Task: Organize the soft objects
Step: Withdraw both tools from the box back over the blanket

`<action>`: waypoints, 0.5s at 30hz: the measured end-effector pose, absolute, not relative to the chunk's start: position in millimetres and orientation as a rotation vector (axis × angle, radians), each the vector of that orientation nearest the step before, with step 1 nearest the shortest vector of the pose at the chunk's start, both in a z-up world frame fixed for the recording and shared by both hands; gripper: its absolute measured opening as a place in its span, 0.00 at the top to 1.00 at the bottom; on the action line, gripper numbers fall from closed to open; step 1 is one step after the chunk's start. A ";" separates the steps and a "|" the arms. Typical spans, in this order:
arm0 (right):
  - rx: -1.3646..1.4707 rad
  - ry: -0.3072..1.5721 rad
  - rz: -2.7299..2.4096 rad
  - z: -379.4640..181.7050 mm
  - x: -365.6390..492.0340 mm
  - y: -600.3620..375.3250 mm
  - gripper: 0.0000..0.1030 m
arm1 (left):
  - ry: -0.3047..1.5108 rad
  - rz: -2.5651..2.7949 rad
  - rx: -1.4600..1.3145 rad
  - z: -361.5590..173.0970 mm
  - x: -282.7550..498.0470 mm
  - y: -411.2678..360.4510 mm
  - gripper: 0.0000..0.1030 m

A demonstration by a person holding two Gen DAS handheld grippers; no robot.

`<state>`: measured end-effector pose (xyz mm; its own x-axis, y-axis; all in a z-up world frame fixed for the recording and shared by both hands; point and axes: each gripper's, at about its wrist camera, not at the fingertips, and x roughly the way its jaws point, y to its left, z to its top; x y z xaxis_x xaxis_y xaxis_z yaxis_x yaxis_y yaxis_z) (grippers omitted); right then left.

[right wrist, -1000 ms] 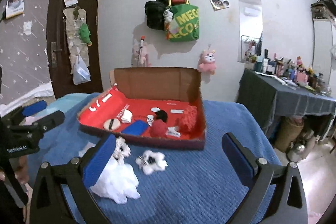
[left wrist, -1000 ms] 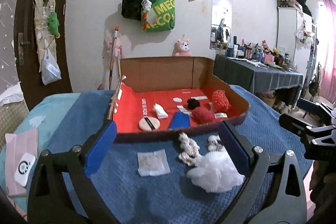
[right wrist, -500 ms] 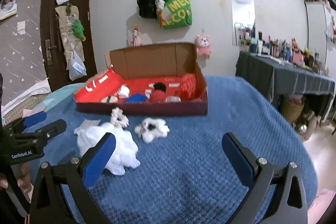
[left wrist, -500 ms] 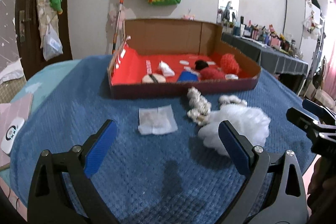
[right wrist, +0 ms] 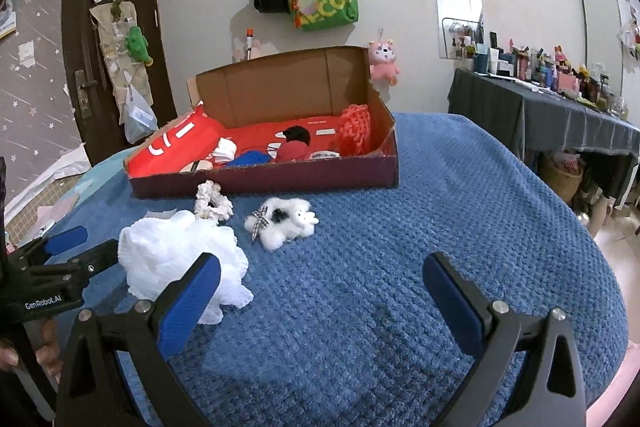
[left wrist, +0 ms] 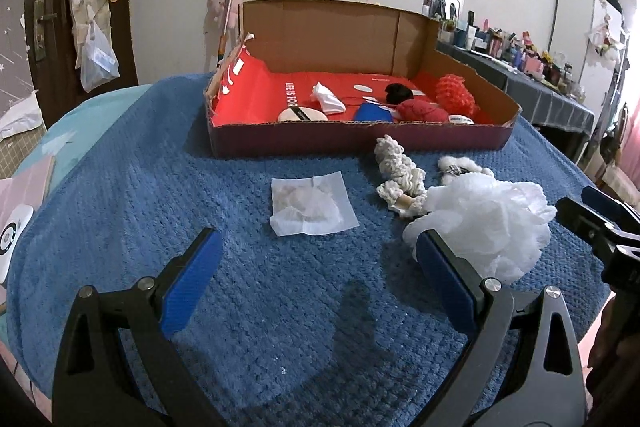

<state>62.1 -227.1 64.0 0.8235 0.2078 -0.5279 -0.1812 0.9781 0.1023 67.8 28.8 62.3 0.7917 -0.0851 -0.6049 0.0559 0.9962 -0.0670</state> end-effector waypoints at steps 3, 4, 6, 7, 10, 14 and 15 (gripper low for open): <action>0.048 0.578 0.213 66.2 69.5 -226.2 0.00 | 0.664 -0.067 -0.045 63.5 74.9 30.9 0.04; 0.047 0.578 0.213 66.9 71.5 -226.2 0.00 | 0.669 -0.063 -0.043 63.4 77.6 31.7 0.04; 0.045 0.582 0.210 68.4 76.9 -226.5 0.00 | 0.688 -0.053 -0.041 62.6 84.8 33.6 0.04; 0.047 0.586 0.207 69.2 80.3 -227.2 0.00 | 0.696 -0.052 -0.040 62.4 87.9 34.4 0.04; 0.067 0.604 0.224 71.0 91.3 -229.7 0.00 | 0.723 -0.046 -0.039 61.5 98.0 36.4 0.04; 0.069 0.634 0.233 70.7 109.0 -230.9 0.00 | 0.767 -0.046 -0.025 59.3 112.9 37.7 0.04; 0.067 0.652 0.241 69.4 115.7 -231.0 0.00 | 0.781 -0.046 -0.020 58.5 117.6 37.7 0.04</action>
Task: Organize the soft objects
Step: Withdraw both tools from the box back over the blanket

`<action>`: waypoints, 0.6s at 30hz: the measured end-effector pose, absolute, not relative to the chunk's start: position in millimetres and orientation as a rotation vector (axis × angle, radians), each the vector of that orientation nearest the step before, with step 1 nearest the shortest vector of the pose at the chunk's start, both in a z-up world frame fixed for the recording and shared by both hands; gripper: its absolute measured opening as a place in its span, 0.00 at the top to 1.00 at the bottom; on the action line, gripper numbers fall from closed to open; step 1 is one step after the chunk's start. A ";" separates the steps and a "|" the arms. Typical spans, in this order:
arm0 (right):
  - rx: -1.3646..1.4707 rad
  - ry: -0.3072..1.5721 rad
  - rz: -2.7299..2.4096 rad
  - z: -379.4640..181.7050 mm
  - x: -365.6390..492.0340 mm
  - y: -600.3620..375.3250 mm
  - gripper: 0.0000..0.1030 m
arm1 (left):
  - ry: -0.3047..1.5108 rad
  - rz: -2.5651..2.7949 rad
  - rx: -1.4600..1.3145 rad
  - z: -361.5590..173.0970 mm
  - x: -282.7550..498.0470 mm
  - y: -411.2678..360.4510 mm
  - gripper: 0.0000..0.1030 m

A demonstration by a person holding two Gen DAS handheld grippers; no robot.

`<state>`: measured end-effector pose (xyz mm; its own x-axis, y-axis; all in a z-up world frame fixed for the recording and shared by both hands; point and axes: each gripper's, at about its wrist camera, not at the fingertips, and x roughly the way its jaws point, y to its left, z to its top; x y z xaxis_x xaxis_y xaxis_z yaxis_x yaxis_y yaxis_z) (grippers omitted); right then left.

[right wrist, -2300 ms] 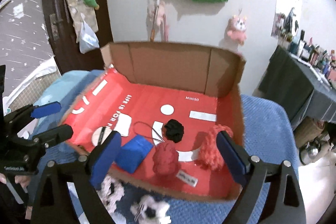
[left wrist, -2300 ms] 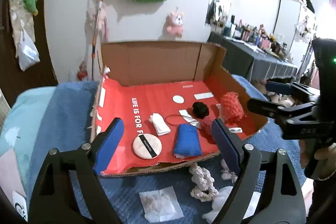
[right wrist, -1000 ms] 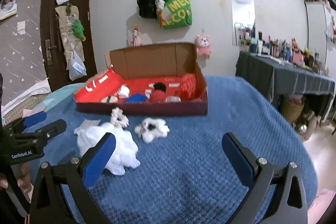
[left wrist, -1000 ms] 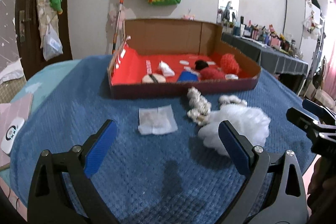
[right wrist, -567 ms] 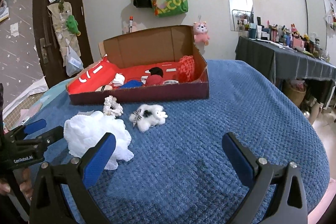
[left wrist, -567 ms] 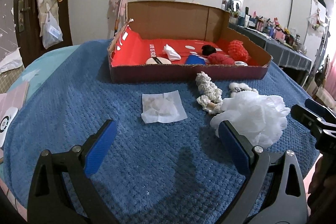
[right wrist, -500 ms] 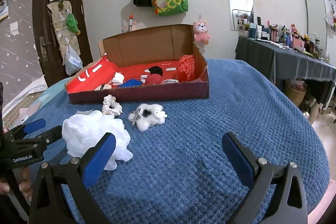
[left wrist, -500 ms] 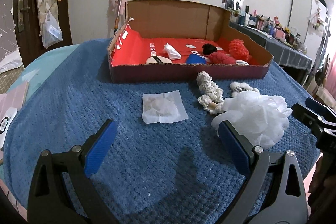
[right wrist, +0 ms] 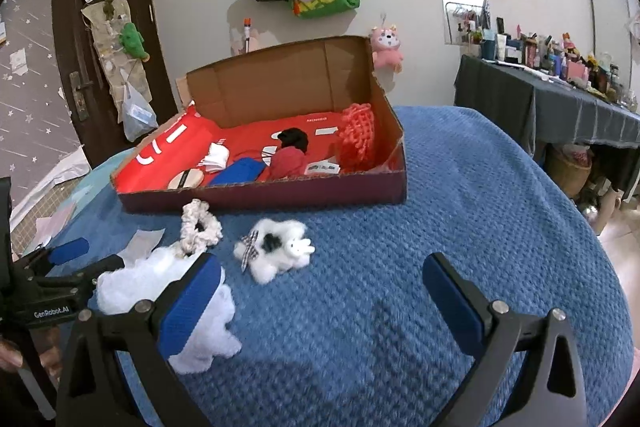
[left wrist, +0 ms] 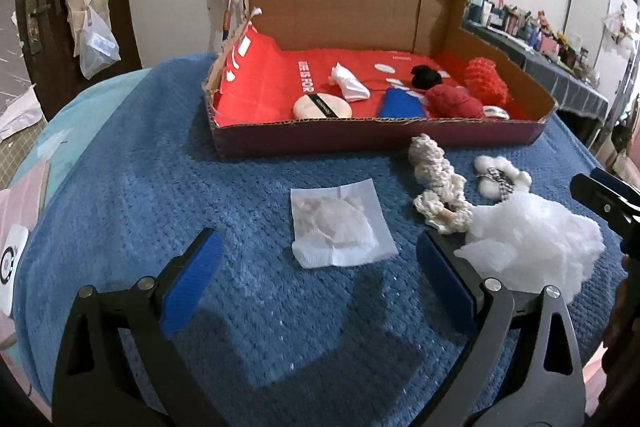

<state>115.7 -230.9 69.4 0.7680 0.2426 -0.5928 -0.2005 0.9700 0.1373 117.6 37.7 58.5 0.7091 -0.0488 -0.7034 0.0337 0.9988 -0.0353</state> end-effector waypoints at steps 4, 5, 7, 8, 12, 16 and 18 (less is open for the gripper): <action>0.085 0.771 0.303 57.7 144.5 -229.2 0.00 | 0.826 -0.031 0.017 54.6 133.4 35.7 0.04; 0.096 0.800 0.322 54.9 151.0 -228.9 0.00 | 0.838 -0.032 0.024 53.4 137.1 35.1 0.04; 0.103 0.854 0.355 49.6 163.4 -226.3 0.00 | 0.863 -0.038 0.027 50.6 144.9 35.3 0.04; 0.096 0.865 0.362 48.3 166.2 -224.5 0.00 | 0.877 -0.042 0.029 49.1 148.9 35.3 0.04; 0.045 0.906 0.394 44.5 178.7 -213.7 0.00 | 0.918 -0.056 0.044 43.2 159.8 34.3 0.04; -0.001 0.936 0.415 41.1 187.8 -202.6 0.00 | 0.954 -0.068 0.046 38.3 167.1 33.4 0.04; -0.009 0.942 0.416 40.4 191.9 -200.6 0.00 | 0.960 -0.073 0.044 37.3 169.4 33.5 0.04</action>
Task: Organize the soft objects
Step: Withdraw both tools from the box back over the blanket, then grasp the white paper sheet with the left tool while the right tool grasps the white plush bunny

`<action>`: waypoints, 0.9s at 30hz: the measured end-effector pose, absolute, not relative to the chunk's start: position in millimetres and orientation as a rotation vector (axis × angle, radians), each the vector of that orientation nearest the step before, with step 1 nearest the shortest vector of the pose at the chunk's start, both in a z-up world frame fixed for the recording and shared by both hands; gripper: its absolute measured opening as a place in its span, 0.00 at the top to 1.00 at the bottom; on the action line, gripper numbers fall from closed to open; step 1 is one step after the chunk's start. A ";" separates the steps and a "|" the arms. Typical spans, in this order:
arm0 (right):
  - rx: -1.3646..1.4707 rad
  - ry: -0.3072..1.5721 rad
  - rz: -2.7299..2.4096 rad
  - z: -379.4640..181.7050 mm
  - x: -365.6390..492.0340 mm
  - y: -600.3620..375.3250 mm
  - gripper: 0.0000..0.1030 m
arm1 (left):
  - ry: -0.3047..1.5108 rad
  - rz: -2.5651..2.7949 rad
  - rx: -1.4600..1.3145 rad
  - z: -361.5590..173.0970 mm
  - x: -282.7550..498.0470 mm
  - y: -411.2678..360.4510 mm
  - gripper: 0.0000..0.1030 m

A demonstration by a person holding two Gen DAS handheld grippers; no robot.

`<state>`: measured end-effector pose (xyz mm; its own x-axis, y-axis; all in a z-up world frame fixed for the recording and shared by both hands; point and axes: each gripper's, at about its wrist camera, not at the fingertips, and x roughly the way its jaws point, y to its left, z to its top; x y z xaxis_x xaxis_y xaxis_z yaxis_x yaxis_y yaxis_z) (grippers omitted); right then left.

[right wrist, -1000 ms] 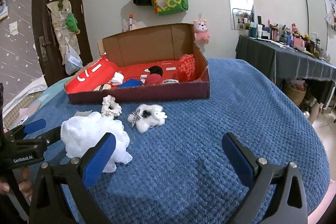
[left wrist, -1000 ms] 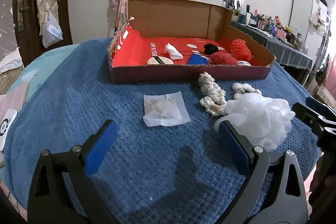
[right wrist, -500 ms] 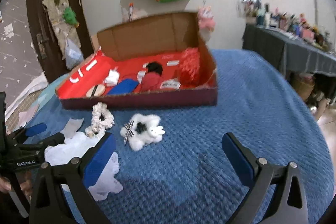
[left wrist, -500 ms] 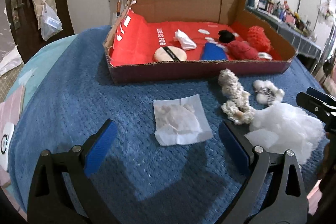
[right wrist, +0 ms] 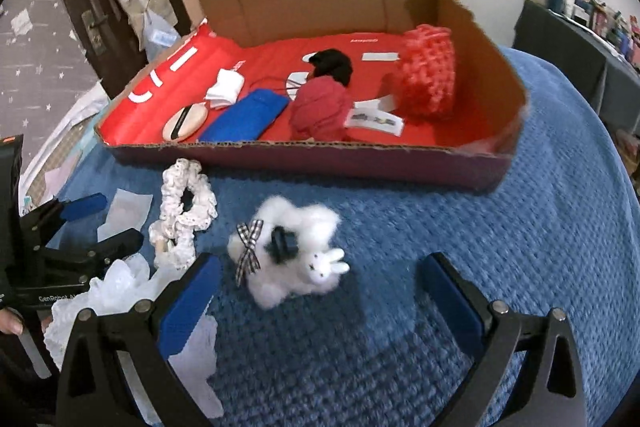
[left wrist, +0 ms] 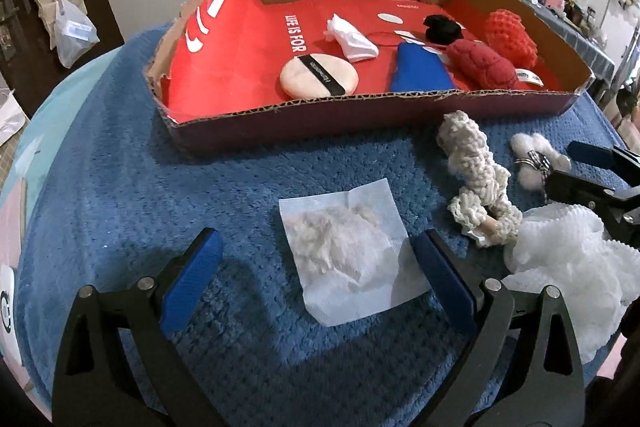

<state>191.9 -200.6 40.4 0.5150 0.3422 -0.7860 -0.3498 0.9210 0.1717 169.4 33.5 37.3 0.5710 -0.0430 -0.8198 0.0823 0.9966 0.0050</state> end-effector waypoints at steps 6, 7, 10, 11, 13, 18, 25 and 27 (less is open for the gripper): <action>-0.031 0.958 0.416 35.9 198.0 -196.3 0.00 | 0.965 -0.084 0.051 35.2 172.2 33.2 0.04; -0.035 0.958 0.417 35.6 197.9 -196.7 0.00 | 0.964 -0.085 0.051 35.2 171.9 33.2 0.04; -0.055 0.961 0.424 35.4 197.3 -196.1 0.00 | 0.972 -0.089 0.054 33.5 172.1 33.0 0.04; -0.063 0.963 0.426 35.0 197.1 -195.8 0.00 | 0.974 -0.089 0.052 33.1 172.1 33.0 0.04; -0.086 0.965 0.428 33.6 197.0 -192.6 0.00 | 0.977 -0.090 0.049 32.7 171.7 33.2 0.04; -0.093 0.984 0.420 29.2 199.8 -189.9 0.00 | 0.984 -0.094 0.039 31.4 173.1 33.7 0.04; -0.117 0.992 0.421 28.4 199.9 -189.0 0.00 | 0.967 -0.091 0.038 31.4 170.1 33.7 0.05; -0.114 0.981 0.414 28.4 201.0 -186.0 0.00 | 0.962 -0.093 0.039 32.0 168.7 32.8 0.06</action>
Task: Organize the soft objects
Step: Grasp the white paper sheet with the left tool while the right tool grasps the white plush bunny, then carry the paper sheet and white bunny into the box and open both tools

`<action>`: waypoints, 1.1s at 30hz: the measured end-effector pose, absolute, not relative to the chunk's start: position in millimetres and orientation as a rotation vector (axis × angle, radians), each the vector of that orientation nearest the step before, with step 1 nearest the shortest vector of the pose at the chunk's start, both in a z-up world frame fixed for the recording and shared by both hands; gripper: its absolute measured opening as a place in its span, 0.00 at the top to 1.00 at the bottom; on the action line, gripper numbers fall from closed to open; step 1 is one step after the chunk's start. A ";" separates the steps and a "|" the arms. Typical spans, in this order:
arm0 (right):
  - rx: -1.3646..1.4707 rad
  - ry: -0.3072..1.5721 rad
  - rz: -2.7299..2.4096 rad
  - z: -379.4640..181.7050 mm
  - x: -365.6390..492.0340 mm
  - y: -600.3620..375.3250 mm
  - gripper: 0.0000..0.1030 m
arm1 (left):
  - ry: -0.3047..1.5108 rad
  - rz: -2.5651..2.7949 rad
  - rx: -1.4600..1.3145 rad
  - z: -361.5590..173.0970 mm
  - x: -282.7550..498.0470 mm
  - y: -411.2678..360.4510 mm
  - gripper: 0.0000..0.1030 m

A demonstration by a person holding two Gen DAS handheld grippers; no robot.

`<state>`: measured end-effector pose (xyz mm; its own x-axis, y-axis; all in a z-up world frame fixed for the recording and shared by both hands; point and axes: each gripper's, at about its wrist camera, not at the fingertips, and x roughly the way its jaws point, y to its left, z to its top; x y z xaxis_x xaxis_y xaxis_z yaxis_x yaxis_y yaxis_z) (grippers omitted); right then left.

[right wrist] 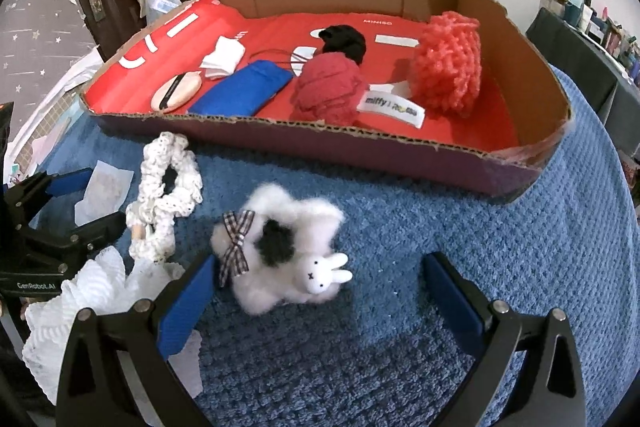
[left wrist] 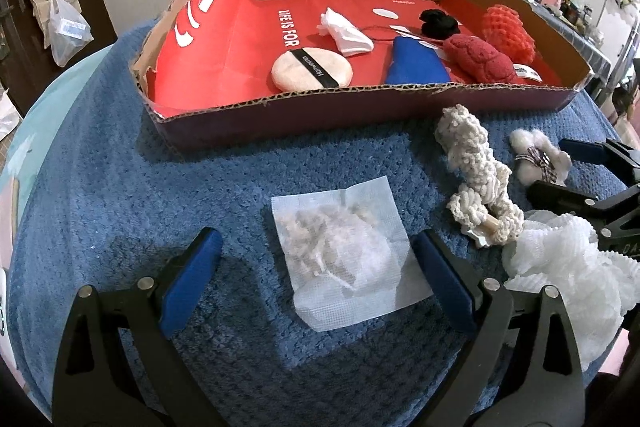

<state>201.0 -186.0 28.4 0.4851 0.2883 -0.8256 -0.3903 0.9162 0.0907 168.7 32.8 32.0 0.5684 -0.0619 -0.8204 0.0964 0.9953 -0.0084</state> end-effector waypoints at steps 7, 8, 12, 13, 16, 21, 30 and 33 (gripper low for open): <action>-0.129 0.945 0.427 32.9 199.4 -182.0 0.15 | 0.942 -0.129 0.034 36.8 165.7 27.9 0.30; -0.131 0.941 0.430 33.8 198.3 -181.1 0.23 | 0.939 -0.129 0.034 37.6 165.0 27.8 0.32; -0.150 0.909 0.427 37.5 191.5 -176.9 0.56 | 0.918 -0.126 0.009 45.0 161.9 32.4 0.61; -0.157 0.894 0.423 39.7 189.1 -176.5 0.57 | 0.915 -0.123 0.000 46.5 161.5 34.5 0.65; -0.159 0.850 0.423 49.9 181.0 -176.5 0.59 | 0.908 -0.146 -0.045 52.1 159.7 41.4 0.68; -0.141 0.810 0.433 65.3 172.8 -176.0 0.59 | 0.859 -0.176 -0.035 68.9 150.3 38.9 0.69; -0.111 0.787 0.437 74.7 166.6 -178.2 0.59 | 0.820 -0.194 -0.013 84.6 144.4 33.8 0.69; -0.100 0.785 0.433 76.1 166.7 -181.4 0.59 | 0.828 -0.195 -0.019 84.1 144.3 34.8 0.69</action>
